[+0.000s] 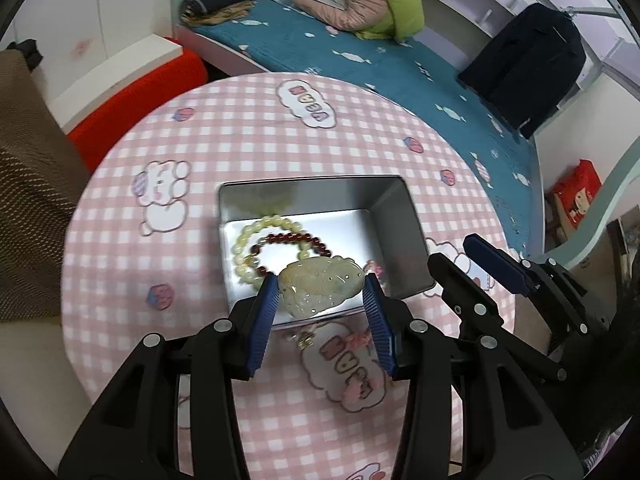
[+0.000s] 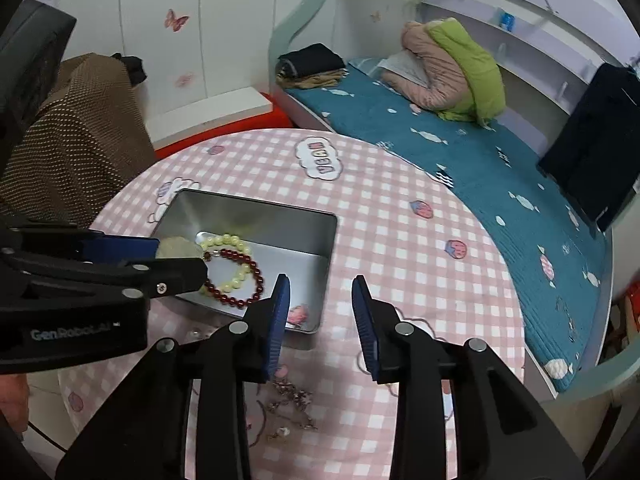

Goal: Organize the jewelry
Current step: 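Place the jade pendant in the grey box with the left gripper while the right drops the pink charm in, then move both grippers back to the remaining charms beside the box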

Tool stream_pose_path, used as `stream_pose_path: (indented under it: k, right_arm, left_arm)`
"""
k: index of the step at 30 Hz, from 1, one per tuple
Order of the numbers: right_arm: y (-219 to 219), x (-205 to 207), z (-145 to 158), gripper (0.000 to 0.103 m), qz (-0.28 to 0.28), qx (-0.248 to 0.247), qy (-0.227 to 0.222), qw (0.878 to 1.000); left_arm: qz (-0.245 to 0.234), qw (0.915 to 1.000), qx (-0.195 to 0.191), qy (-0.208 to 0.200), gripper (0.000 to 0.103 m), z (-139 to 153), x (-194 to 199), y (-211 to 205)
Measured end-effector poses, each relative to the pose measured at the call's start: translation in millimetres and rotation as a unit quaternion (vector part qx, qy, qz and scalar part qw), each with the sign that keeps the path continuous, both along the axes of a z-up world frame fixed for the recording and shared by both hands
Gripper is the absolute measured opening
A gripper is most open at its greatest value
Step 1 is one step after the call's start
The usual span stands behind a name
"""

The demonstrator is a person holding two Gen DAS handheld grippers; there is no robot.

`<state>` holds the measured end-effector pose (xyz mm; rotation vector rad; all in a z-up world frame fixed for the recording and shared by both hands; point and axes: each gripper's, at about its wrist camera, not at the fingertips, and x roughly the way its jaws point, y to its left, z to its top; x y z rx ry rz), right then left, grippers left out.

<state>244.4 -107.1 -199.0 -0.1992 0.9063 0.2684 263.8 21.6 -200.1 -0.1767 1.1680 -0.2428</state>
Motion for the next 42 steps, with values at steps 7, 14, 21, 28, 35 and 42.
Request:
stream_pose_path:
  k: [7,14,21,28,35,42]
  right_arm:
    - [-22.7,0.7,-7.0,0.032,-0.044,-0.005,0.017,0.999]
    - [-40.2,1.1,-12.5,0.034,-0.076,-0.004,0.030,0.997]
    - [-52.8,1.2,-24.5,0.042,-0.095,0.006,0.052,0.994]
    - [-55.9,1.7,-27.2,0.045,-0.094,0.011,0.057,0.994]
    - [-57.6,-2.7,-23.8,0.045,-0.084,0.020,0.055,0.995]
    - [-53.8,-15.9,-22.9,0.045,-0.064,0.027,0.055,0.996]
  left_arm:
    - [-0.032,0.9993,-0.006,0.019,0.044,-18.7,16.9,-21.0]
    - [-0.044,0.9978,0.001,0.049,0.044,-44.7,32.6,-34.9]
    - [-0.050,0.9967,0.017,0.062,0.045,-50.7,36.9,-35.8]
    - [-0.048,0.9967,0.031,0.059,0.045,-43.3,33.3,-32.0]
    - [-0.048,0.9980,0.031,0.028,0.049,-15.8,14.2,-23.7]
    - [-0.043,0.9985,0.030,0.015,0.056,3.4,-16.8,-14.4]
